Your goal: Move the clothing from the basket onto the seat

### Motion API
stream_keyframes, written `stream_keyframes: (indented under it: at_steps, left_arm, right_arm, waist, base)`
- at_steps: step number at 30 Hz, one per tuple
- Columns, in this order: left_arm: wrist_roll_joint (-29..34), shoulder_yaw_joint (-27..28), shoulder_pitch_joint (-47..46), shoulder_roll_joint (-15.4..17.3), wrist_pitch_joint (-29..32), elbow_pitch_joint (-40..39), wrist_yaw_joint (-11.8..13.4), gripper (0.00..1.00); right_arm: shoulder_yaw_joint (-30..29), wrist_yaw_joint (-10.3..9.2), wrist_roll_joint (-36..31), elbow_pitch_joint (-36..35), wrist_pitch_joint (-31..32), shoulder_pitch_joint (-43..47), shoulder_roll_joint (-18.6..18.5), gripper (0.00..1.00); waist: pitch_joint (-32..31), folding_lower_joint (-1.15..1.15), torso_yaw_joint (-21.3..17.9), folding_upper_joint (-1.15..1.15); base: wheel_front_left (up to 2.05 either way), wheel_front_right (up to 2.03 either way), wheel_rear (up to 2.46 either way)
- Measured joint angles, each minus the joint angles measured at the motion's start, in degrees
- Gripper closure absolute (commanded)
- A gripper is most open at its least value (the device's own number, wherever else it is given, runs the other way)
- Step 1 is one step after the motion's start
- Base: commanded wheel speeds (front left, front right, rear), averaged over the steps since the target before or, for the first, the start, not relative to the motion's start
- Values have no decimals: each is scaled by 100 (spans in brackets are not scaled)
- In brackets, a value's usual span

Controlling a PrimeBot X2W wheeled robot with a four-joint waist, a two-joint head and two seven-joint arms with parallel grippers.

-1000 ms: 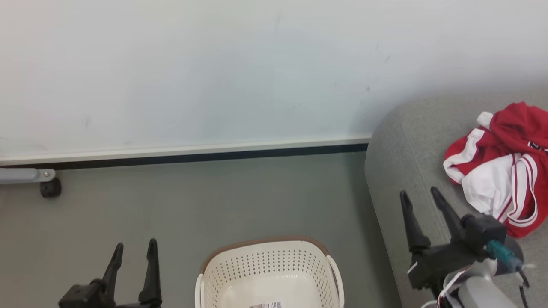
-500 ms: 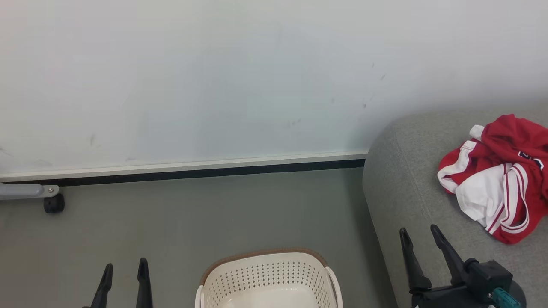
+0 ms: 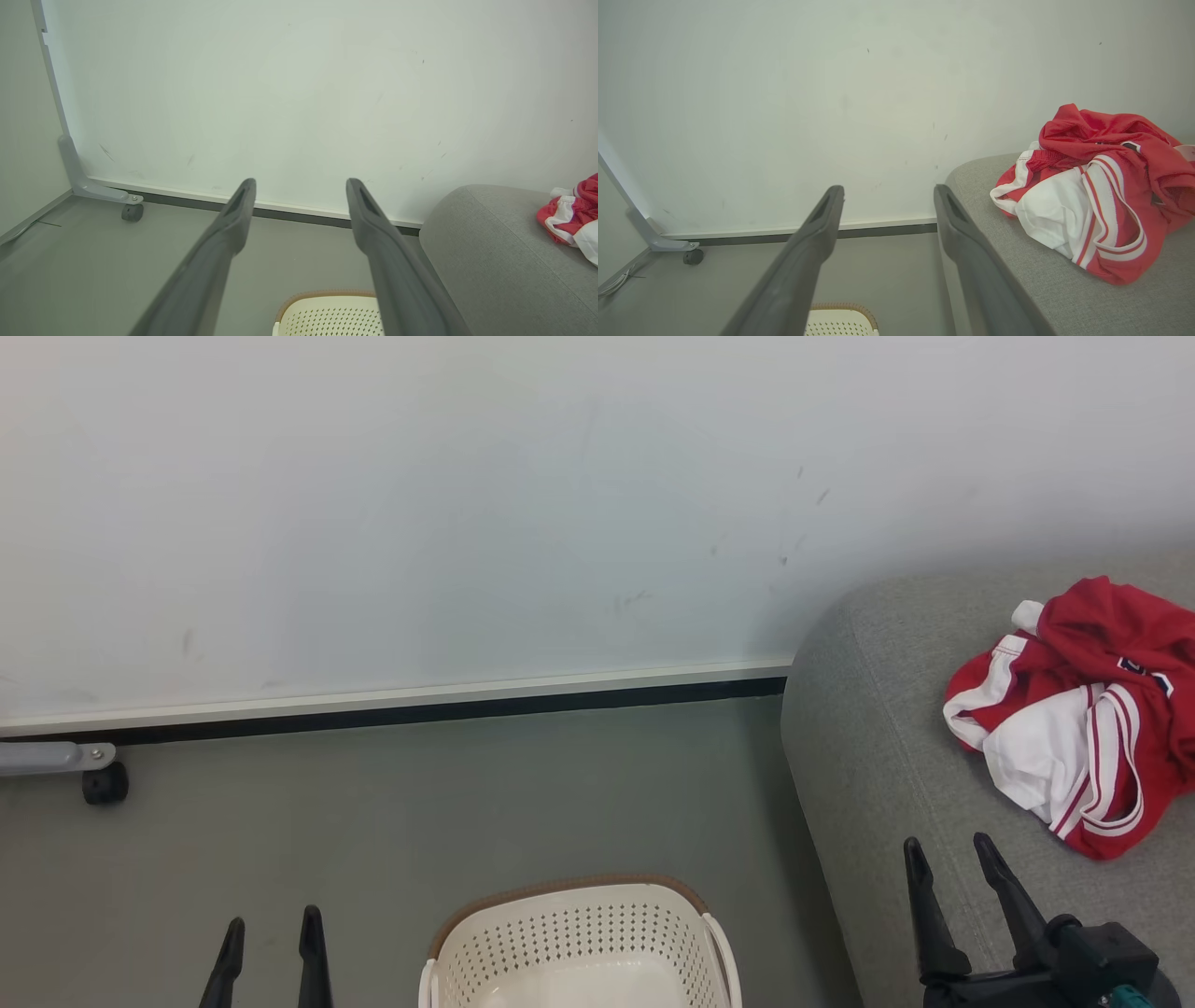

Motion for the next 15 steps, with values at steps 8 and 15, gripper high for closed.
stream_keyframes:
  at_steps: [8,15]
  left_arm:
    - [81,-27,-3,-2,0,3,0,0]
    - [178,-31,-5,-1,0,21,-1,0]
  right_arm:
    - [-108,-1,-63,-124,-1,8,19,0]
    - [-180,-2,-154,-164,-1,23,57,0]
  waist:
    - [19,0,19,0]
    - [34,0,51,0]
  base:
    - [0,0,0]
    - [0,0,0]
